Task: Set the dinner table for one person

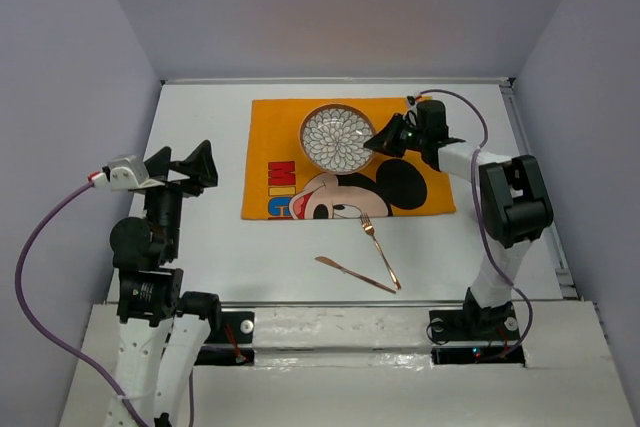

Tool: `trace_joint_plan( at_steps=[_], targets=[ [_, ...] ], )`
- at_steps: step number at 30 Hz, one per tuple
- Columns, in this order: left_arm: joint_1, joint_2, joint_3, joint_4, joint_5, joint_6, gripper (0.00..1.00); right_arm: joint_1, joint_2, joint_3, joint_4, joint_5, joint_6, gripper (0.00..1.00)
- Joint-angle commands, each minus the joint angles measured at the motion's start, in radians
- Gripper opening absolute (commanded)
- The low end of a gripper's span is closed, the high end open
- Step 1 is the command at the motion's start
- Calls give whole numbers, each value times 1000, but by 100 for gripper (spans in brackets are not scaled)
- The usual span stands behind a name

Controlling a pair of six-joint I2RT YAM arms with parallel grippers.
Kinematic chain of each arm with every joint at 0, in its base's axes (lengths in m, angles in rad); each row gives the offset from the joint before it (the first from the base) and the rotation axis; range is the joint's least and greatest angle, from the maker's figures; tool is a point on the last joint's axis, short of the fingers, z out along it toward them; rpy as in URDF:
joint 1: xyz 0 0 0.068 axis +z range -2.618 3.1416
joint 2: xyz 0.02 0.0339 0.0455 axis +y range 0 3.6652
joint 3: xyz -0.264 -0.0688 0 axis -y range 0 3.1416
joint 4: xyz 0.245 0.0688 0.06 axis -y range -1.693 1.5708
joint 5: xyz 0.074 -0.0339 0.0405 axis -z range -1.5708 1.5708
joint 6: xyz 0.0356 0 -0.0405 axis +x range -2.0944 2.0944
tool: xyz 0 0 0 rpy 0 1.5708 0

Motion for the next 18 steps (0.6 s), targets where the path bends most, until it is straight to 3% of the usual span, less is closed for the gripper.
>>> trace_joint_plan(
  at_steps=[1, 18],
  targets=[
    [-7, 13, -2, 55, 26, -8, 99, -3, 7, 54, 107, -83, 17, 0],
    [-5, 18, -2, 56, 34, -8, 99, -3, 77, 67, 38, -4, -48, 0]
  ],
)
